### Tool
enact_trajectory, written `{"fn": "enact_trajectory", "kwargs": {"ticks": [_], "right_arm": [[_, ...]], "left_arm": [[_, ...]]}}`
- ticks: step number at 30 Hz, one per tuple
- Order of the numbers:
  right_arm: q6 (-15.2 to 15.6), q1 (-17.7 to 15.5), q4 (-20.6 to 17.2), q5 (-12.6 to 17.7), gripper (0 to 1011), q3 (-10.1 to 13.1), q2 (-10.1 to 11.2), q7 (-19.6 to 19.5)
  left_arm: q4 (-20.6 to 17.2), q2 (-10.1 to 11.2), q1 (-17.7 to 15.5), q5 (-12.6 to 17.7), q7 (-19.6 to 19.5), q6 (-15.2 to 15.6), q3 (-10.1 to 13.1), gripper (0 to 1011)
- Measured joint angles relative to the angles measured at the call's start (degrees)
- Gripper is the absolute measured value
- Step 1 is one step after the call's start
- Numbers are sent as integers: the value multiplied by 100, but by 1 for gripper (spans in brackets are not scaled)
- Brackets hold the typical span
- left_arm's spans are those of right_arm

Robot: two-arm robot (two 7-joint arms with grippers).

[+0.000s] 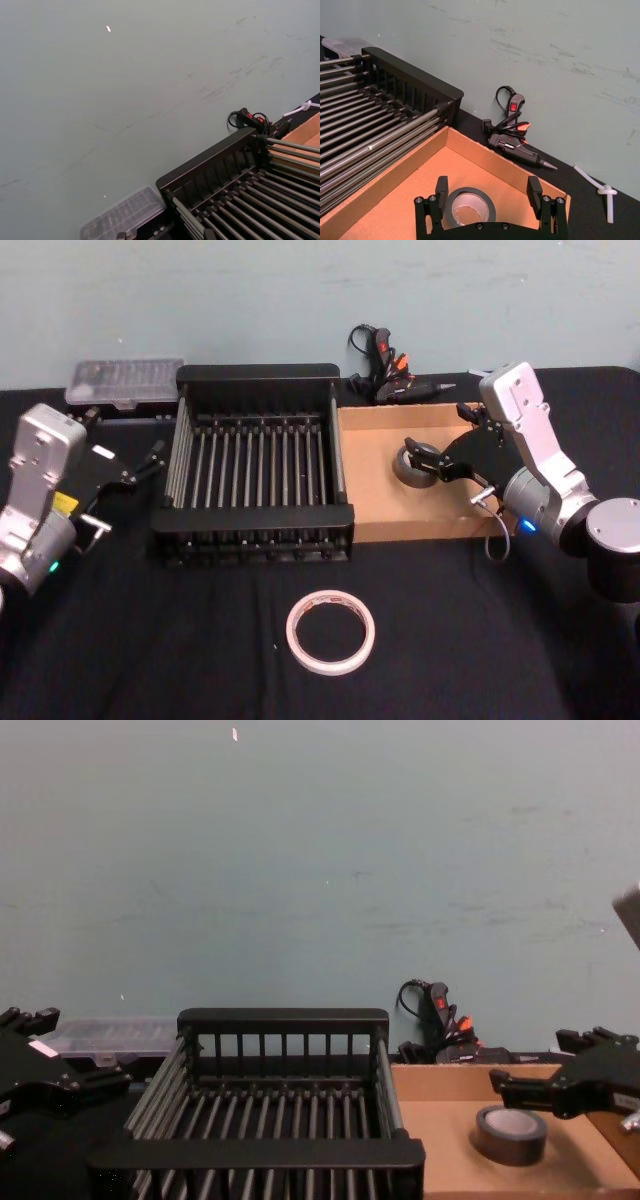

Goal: Pick up the white tape and place it into the black box , Pick up the silver tape and place it into the brown box.

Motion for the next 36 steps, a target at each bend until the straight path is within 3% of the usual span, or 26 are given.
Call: {"fn": "enact_trajectory", "kwargs": {"ticks": [6,12,36], "right_arm": [[14,-44,-89,20,1002,38,17,35],[150,-222,-424,131,1002,136,112,163],[1221,-1518,-2475,653,1002,389,810,431]], "left_arm": [[0,0,0,0,0,0,0,1001],[0,0,0,0,0,0,0,1001],[0,0,0,0,0,0,0,1001]]}}
